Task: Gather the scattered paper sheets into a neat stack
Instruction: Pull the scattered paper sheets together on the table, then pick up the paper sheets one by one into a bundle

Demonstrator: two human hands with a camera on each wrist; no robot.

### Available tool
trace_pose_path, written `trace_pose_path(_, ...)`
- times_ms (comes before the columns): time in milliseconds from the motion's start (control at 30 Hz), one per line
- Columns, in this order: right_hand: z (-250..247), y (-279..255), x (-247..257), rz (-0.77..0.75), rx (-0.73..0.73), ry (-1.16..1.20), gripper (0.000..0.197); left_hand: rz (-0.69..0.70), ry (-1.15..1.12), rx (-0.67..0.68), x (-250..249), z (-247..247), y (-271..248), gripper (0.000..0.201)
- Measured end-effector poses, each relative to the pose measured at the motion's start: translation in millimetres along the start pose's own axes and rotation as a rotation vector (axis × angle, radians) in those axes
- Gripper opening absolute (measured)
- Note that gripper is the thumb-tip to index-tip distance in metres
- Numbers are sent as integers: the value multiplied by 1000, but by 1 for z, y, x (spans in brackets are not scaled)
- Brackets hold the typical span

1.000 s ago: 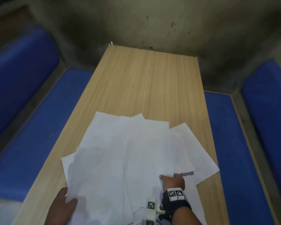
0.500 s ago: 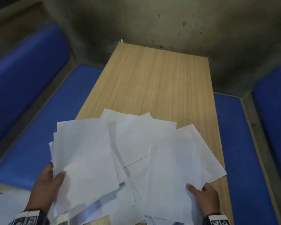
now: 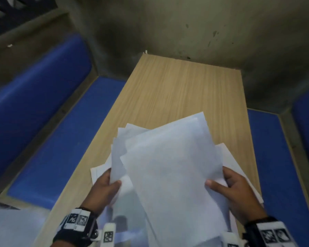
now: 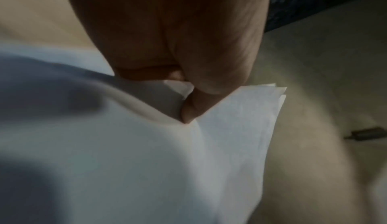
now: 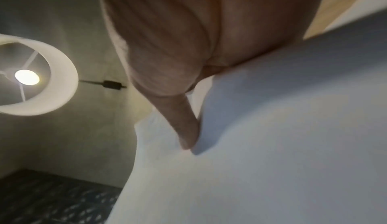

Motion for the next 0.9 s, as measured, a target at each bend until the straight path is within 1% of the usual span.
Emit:
trace_pose_path(67,15,14,-22,33,-16,-26,58,-78,-161,102,8,25,-7,42)
trace_pose_path(100,22,18,-34,56,-12,-41,59,-116,-225,139,11,36,-12,43)
trace_pose_path(200,36,25,-66,115,8,-63,36,-184,-387,189,14,56,-28,32)
trace_pose_path(233,41,23,-68,120,2,-84,34,-164,-380,172,16,55,-33,43)
trace_pose_path(267,45,21,-67,112,-13,-111,35,-128,-348,126,19,51,-36,57)
trace_pose_path(300,48,20,-64,87,-36,-139,40,-71,-256,82,20,48,-37,67)
trace_pose_path(333,51,18,-59,48,-54,-163,46,-42,-238,71,20,47,-36,72)
trace_pose_path(367,53,17,-53,-2,-84,-178,50,2,-201,82,12,48,-37,70)
trace_pose_path(400,54,15,-45,-64,-118,-182,53,15,-162,55,3,50,-37,60)
trace_pose_path(467,57,9,-27,-194,-170,-160,48,91,-57,-79,-11,43,-35,35)
trace_pose_path(500,58,6,-19,-243,-175,-144,44,140,-72,-135,-17,40,-33,29)
trace_pose_path(567,62,1,-10,-283,-155,-81,43,154,-158,-195,-26,33,-32,24)
trace_pose_path(633,63,0,-14,-284,-134,-113,44,167,-144,-191,-32,33,-32,27)
trace_pose_path(700,61,5,-30,-233,-117,-151,46,141,-107,-159,-32,39,-31,33)
trace_pose_path(733,61,7,-40,-199,-106,-142,46,123,-112,-140,-29,41,-29,33)
trace_pose_path(767,61,9,-50,-165,-100,-146,47,120,-111,-113,-27,43,-28,32)
trace_pose_path(800,61,10,-58,-137,-97,-164,47,126,-105,-84,-27,46,-28,36)
trace_pose_path(833,63,11,-63,-130,-98,-179,42,123,-93,-63,-28,49,-29,41)
trace_pose_path(900,67,8,-63,-128,-99,-193,30,118,-113,-53,-30,52,-32,33)
Point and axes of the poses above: each hand's wrist, its own y-axis towards the middle knuckle, its own z-axis out of the palm, x = y × z, the point moved 6 cm from there along y, towards the middle knuckle, and after that the axes turned 1 degree about z, right-handed, at the moved point
